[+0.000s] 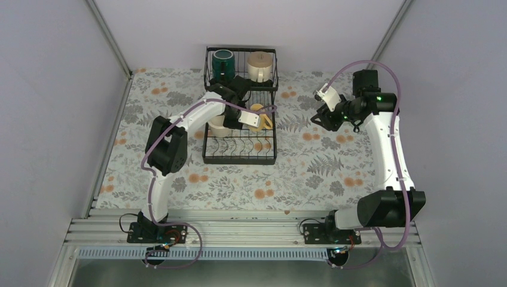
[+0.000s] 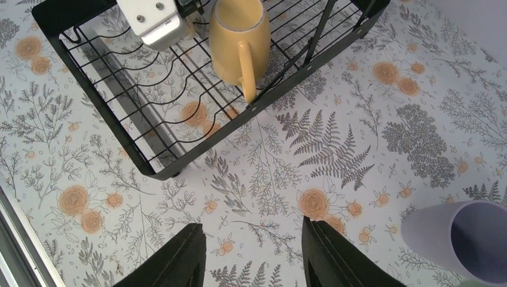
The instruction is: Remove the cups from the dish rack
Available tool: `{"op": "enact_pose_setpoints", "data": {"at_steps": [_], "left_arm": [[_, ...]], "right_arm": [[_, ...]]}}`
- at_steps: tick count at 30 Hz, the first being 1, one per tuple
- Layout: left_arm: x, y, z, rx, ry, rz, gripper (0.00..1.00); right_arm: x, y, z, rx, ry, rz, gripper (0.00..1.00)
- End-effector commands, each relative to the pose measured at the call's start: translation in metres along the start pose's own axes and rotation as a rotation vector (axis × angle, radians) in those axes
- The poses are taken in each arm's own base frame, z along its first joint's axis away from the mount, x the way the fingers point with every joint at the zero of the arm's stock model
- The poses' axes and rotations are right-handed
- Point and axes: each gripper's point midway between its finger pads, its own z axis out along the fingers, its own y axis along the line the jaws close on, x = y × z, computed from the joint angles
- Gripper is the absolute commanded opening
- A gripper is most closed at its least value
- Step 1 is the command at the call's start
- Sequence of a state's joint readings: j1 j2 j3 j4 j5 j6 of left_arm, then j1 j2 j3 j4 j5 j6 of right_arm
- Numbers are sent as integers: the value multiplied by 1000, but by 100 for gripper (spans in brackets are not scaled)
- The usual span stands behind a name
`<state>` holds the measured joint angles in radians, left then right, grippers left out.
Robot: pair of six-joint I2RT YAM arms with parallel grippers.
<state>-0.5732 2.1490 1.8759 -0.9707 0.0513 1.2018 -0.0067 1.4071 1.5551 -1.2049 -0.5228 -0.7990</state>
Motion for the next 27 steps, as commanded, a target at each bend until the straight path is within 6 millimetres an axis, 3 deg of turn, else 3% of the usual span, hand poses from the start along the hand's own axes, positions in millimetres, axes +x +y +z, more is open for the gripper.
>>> {"op": "enact_pose_setpoints", "data": {"at_steps": [1, 15, 27], "left_arm": [[17, -28, 34, 130, 61, -28, 42], [18, -38, 23, 178, 77, -50, 15], [-18, -37, -30, 106, 25, -21, 11]], "right_arm": [[-5, 8, 0, -36, -29, 0, 42], [-9, 8, 1, -49, -39, 10, 37], [-16, 5, -1, -51, -56, 24, 37]]}}
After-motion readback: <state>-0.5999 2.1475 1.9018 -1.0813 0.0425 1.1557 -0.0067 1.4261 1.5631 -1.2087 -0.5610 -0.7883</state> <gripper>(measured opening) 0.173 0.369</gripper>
